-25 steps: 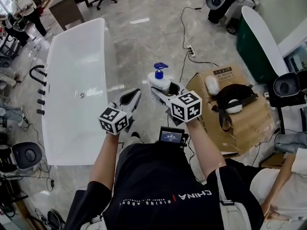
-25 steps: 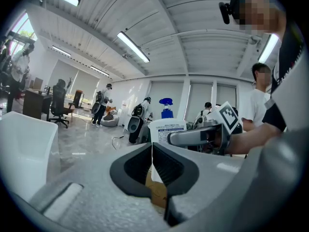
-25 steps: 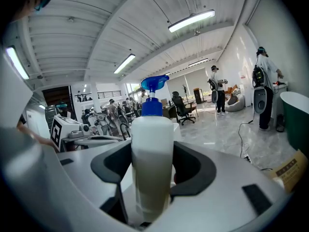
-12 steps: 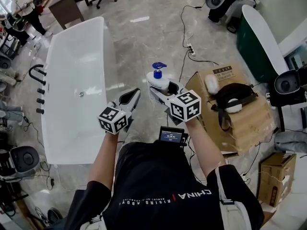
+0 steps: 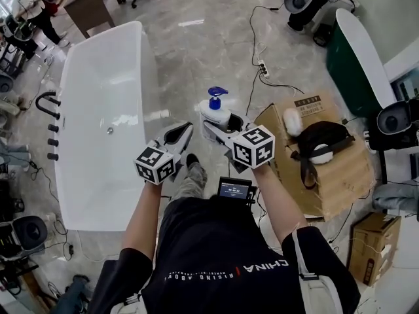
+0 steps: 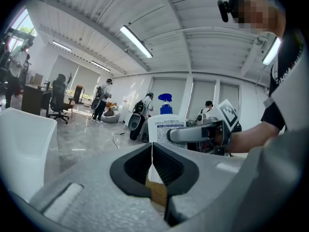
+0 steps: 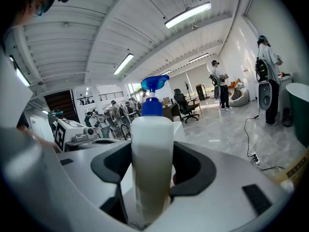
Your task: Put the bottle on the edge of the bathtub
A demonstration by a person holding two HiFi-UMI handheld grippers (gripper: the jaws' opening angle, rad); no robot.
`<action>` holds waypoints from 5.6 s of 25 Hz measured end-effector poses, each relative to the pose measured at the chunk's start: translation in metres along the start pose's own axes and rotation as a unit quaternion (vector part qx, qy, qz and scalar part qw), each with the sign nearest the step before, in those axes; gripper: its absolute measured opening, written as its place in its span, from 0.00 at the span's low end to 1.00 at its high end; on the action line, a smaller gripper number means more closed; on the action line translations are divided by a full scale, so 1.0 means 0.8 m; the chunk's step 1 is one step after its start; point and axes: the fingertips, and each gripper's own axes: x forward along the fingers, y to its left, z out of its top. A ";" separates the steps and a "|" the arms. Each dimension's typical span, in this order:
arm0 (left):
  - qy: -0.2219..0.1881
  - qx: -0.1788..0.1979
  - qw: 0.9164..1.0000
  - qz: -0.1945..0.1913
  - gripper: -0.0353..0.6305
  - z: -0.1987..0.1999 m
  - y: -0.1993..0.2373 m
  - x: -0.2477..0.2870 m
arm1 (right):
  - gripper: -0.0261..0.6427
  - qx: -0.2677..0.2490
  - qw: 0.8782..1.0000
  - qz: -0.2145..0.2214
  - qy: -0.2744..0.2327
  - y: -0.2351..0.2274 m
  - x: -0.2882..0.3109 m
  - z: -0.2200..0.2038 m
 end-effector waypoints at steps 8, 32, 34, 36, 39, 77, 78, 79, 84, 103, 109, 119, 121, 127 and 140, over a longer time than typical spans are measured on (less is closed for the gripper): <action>0.015 -0.008 0.999 -0.039 0.07 0.036 0.114 0.066 | 0.44 -0.015 1.000 -0.005 0.007 -0.065 0.113 0.066; 0.015 -0.017 1.000 -0.019 0.21 0.132 0.359 0.175 | 0.44 -0.022 0.999 0.028 0.009 -0.182 0.340 0.198; 0.016 -0.018 1.000 -0.011 0.21 0.143 0.383 0.195 | 0.44 -0.023 0.999 0.036 0.008 -0.202 0.361 0.213; 0.019 -0.017 1.000 -0.007 0.21 0.158 0.411 0.220 | 0.44 -0.023 0.999 0.044 0.003 -0.225 0.386 0.235; 0.027 -0.009 1.000 -0.006 0.21 0.185 0.451 0.264 | 0.44 -0.025 0.998 0.056 -0.007 -0.261 0.422 0.275; 0.038 -0.015 0.999 -0.021 0.21 0.371 0.941 0.543 | 0.43 -0.005 0.999 0.043 -0.004 -0.575 0.860 0.534; 0.039 -0.016 0.999 -0.022 0.21 0.374 0.950 0.547 | 0.43 0.001 0.999 0.039 -0.004 -0.583 0.866 0.538; 0.040 -0.019 0.999 -0.023 0.21 0.376 0.959 0.551 | 0.43 0.005 0.999 0.037 -0.003 -0.590 0.872 0.541; 0.044 -0.027 0.998 -0.025 0.21 0.383 0.991 0.582 | 0.43 0.008 0.999 0.043 0.003 -0.620 0.902 0.555; 0.023 -0.025 0.996 0.089 0.21 0.484 1.200 0.740 | 0.43 -0.039 0.993 0.114 0.015 -0.819 1.081 0.688; -0.011 -0.045 0.987 0.156 0.21 0.506 1.256 0.730 | 0.43 -0.040 0.987 0.156 0.029 -0.834 1.136 0.706; -0.044 -0.084 0.970 0.222 0.21 0.509 1.391 0.683 | 0.43 -0.065 0.972 0.217 0.063 -0.795 1.283 0.720; -0.055 -0.091 0.966 0.235 0.21 0.518 1.429 0.678 | 0.44 -0.075 0.968 0.230 0.074 -0.789 1.321 0.727; -0.091 -0.105 0.952 0.273 0.21 0.561 1.541 0.643 | 0.43 -0.099 0.953 0.272 0.087 -0.747 1.446 0.770; -0.140 -0.123 0.886 0.425 0.21 0.575 1.680 0.425 | 0.43 -0.143 0.886 0.419 0.135 -0.547 1.635 0.777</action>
